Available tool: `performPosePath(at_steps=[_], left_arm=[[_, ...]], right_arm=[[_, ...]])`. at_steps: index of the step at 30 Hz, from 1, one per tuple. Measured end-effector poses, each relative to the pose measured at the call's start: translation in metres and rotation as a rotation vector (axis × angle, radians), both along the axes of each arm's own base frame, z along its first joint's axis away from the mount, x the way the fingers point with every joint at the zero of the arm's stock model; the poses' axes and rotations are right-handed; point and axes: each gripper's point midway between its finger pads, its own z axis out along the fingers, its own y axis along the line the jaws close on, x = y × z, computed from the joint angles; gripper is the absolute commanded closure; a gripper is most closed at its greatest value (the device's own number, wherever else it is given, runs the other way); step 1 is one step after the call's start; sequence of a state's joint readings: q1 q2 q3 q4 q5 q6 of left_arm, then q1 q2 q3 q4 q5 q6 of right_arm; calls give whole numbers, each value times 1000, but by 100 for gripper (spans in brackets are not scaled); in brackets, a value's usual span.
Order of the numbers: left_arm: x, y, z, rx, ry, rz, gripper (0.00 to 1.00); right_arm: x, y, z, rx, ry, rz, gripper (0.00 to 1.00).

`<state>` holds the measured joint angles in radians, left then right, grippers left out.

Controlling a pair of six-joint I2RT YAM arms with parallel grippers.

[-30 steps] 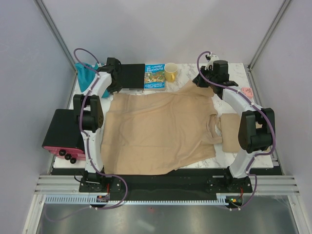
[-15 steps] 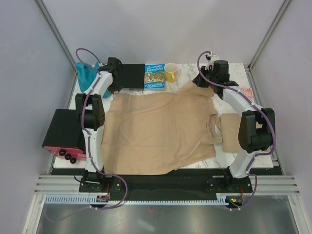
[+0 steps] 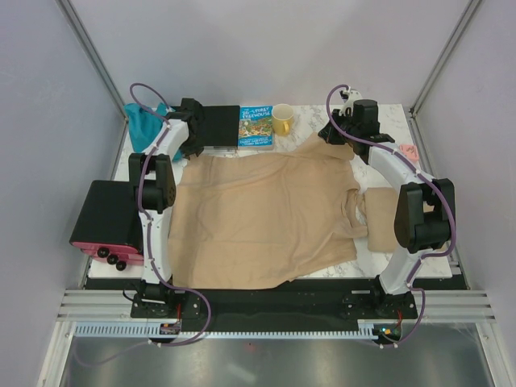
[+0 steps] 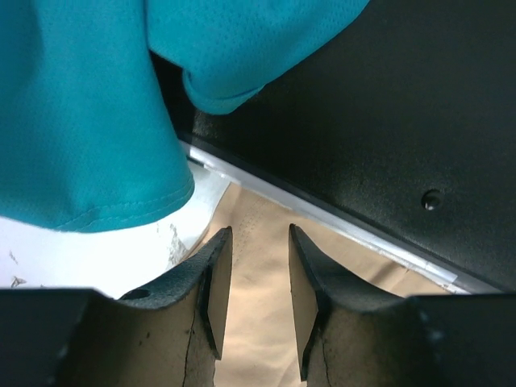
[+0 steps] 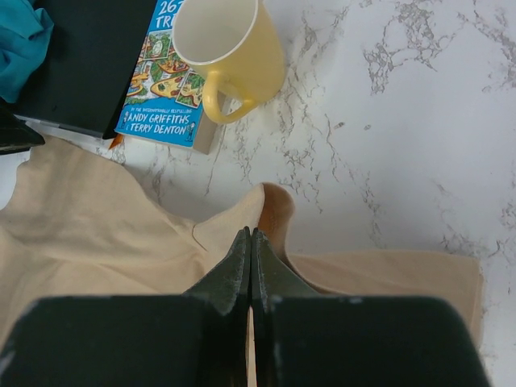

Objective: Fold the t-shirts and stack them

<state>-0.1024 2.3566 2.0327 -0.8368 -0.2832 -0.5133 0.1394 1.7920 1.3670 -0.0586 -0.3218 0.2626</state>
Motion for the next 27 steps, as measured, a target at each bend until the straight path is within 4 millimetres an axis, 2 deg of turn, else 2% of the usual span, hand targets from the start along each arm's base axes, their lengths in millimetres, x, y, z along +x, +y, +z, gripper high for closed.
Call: performPosePath(at_steps=[9, 21, 27], left_arm=[[2, 0, -10, 5, 25, -5, 58], [0, 0, -14, 6, 35, -9, 59], [-16, -2, -15, 10, 51, -15, 60]], right_arm=[[-1, 0, 1, 11, 3, 9, 100], [1, 1, 4, 21, -14, 13, 100], [1, 3, 6, 33, -16, 20, 100]])
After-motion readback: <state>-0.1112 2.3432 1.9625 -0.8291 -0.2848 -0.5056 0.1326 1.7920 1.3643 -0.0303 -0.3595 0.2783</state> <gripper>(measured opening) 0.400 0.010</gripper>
